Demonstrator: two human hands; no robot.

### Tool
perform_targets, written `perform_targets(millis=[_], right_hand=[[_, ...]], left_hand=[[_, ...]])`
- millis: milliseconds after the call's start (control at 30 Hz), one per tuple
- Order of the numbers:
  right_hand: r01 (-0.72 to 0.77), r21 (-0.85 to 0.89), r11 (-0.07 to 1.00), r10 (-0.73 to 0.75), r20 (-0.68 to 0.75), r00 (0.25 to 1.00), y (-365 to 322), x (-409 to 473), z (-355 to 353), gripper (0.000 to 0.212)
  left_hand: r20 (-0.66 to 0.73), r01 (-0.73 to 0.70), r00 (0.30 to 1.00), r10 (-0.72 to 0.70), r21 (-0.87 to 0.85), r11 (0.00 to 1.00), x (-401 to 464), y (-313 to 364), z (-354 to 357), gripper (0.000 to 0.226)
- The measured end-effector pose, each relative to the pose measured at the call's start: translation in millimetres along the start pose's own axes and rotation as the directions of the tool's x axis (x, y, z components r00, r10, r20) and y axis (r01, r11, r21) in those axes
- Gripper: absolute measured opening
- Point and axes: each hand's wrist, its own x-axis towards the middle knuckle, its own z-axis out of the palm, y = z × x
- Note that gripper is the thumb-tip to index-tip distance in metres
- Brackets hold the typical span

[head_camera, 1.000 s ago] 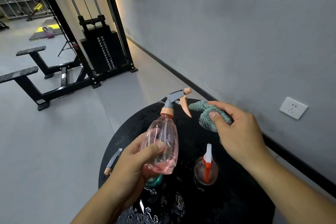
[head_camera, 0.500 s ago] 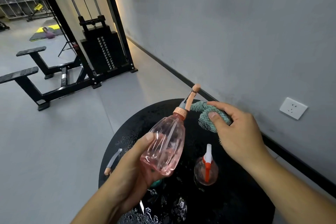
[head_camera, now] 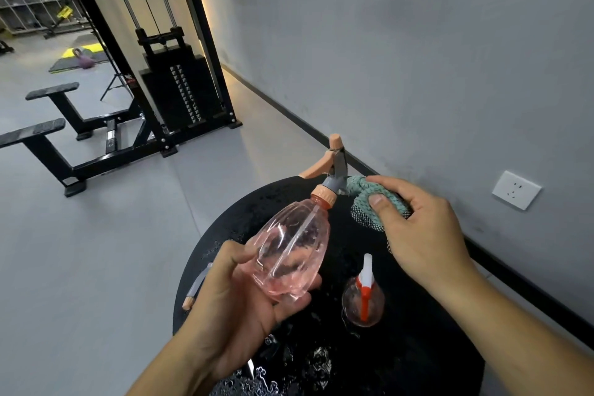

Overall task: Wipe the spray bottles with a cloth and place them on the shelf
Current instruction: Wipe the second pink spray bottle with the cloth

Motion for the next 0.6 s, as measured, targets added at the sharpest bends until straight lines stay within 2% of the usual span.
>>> perform_targets(millis=[100, 267, 400, 600], right_hand=[[0.001, 0.002, 1.000, -0.001, 0.005, 1.000, -1, 0, 0, 0.027], [0.003, 0.004, 1.000, -0.003, -0.007, 1.000, -1, -1, 1, 0.026], [0.008, 0.011, 1.000, -0.008, 0.003, 1.000, -3, -2, 1, 0.027], [0.088, 0.081, 0.993, -0.080, -0.100, 0.992, -14, -3, 1, 0.027]], left_hand=[[-0.007, -0.042, 0.999, 0.042, -0.043, 0.998, 0, 0, -1, 0.069], [-0.069, -0.058, 0.996, 0.051, -0.102, 0.993, -2, 1, 0, 0.051], [-0.049, -0.019, 0.999, 0.013, -0.116, 0.993, -1, 3, 1, 0.084], [-0.062, 0.025, 0.998, -0.027, -0.036, 0.999, 2, 3, 5, 0.076]])
